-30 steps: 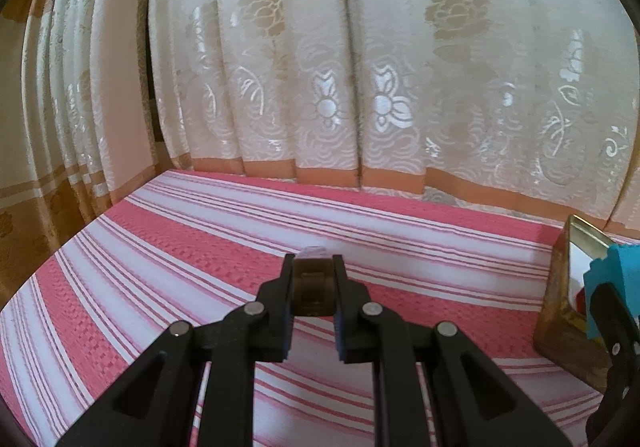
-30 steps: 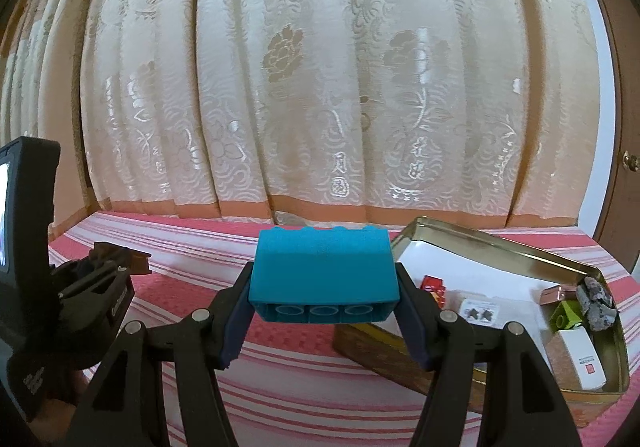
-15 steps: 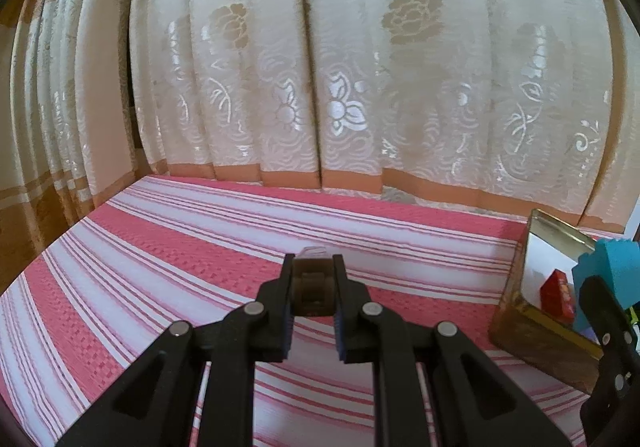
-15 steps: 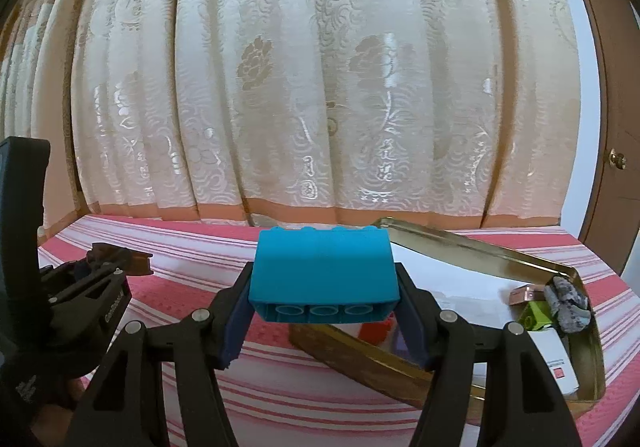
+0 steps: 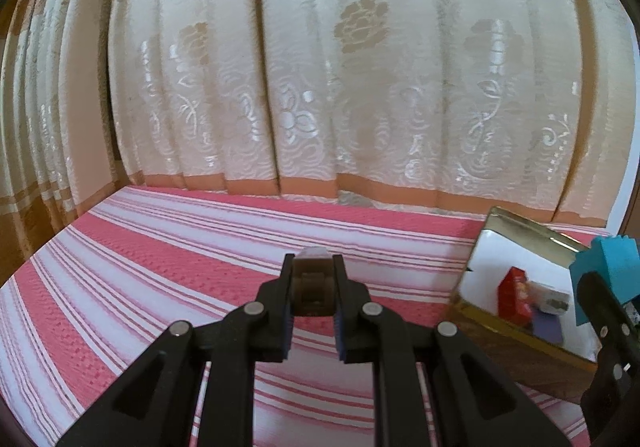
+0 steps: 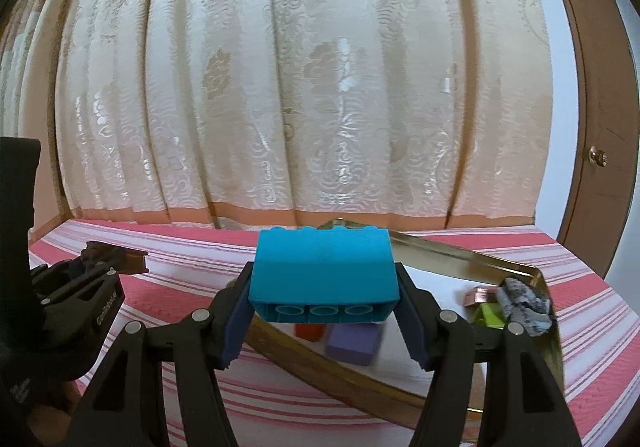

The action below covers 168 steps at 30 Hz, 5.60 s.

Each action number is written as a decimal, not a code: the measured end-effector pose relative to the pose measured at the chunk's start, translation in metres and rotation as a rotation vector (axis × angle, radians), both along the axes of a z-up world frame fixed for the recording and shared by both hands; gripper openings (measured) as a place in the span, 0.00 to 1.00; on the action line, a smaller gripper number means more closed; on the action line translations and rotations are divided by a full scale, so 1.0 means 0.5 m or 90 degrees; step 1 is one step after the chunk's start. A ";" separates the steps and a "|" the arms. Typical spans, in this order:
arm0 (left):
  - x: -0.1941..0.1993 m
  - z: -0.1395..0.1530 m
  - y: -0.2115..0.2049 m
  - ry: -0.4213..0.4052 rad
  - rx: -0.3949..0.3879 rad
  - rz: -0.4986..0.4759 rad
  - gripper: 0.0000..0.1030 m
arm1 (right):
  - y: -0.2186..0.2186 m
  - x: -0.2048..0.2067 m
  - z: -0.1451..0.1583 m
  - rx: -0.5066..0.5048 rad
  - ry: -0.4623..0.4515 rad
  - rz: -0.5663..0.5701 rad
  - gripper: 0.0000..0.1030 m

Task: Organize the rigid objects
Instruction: 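Carry the held comb and blue brick over the gold tin tray, then lower the comb and blue brick into the tray and open both tools, then withdraw both open tools back from the filled tray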

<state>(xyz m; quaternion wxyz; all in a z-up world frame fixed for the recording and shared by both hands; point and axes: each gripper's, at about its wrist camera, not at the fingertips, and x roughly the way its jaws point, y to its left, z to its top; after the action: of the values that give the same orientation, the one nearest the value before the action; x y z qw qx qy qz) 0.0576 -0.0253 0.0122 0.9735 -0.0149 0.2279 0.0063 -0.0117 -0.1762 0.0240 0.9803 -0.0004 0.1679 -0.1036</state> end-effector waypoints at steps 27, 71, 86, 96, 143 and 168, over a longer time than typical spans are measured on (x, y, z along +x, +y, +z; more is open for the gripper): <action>-0.035 0.014 -0.205 -0.025 0.022 -0.091 0.13 | -0.189 -0.051 0.011 0.025 -0.006 -0.091 0.64; 0.027 -0.027 -0.381 0.086 0.075 -0.148 0.13 | -0.314 0.015 -0.016 0.068 0.108 -0.121 0.64; 0.047 -0.040 -0.336 0.130 0.013 -0.089 1.00 | -0.337 0.021 -0.020 0.146 0.124 -0.094 0.81; 0.037 -0.037 -0.360 0.120 0.055 -0.118 1.00 | -0.340 0.012 -0.017 0.204 0.100 -0.044 0.83; -0.086 0.001 -0.284 -0.015 0.026 -0.127 1.00 | -0.295 -0.109 0.006 0.067 -0.091 -0.176 0.84; -0.158 0.009 -0.259 -0.054 0.032 -0.134 1.00 | -0.253 -0.199 0.015 0.046 -0.143 -0.189 0.91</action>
<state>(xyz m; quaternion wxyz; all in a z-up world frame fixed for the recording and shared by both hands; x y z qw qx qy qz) -0.0213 -0.1547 0.0166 0.9777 0.0330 0.1866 -0.0906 -0.1109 -0.3024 0.0313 0.9663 0.0709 0.0588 -0.2405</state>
